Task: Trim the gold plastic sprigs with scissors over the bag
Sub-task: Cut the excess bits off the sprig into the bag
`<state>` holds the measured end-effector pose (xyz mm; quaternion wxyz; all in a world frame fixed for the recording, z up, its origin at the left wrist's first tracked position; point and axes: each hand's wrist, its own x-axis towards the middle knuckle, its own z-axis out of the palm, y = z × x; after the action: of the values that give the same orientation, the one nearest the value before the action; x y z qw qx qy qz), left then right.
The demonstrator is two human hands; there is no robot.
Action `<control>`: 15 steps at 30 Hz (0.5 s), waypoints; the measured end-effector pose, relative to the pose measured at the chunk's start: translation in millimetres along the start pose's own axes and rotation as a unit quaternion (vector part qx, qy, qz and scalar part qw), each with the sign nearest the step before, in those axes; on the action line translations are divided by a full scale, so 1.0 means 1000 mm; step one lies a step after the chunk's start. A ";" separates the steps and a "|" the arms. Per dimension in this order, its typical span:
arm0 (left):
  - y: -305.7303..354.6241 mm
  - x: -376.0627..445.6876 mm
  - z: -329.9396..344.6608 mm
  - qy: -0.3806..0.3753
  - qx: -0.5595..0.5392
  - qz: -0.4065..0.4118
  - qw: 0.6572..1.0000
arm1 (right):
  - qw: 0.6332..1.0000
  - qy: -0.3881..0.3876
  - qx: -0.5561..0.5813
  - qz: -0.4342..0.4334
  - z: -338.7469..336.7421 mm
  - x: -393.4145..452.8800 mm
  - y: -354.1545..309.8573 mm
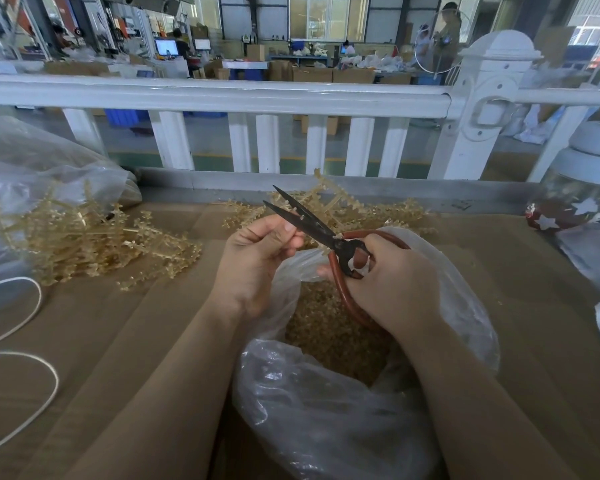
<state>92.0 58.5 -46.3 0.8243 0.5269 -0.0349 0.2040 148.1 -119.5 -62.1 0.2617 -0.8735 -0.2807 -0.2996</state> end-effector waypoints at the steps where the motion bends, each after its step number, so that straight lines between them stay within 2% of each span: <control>1: 0.000 0.000 0.000 -0.002 0.002 0.003 1.000 | 1.000 0.000 -0.002 -0.001 0.000 0.000 0.000; 15: -0.004 0.002 -0.001 0.006 0.045 0.042 0.998 | 1.000 0.006 0.006 -0.002 0.002 0.000 0.000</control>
<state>95.0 58.3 -49.5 0.7906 0.5606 -0.0429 0.2425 148.9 -118.1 -63.2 0.2681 -0.8694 -0.2828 -0.3038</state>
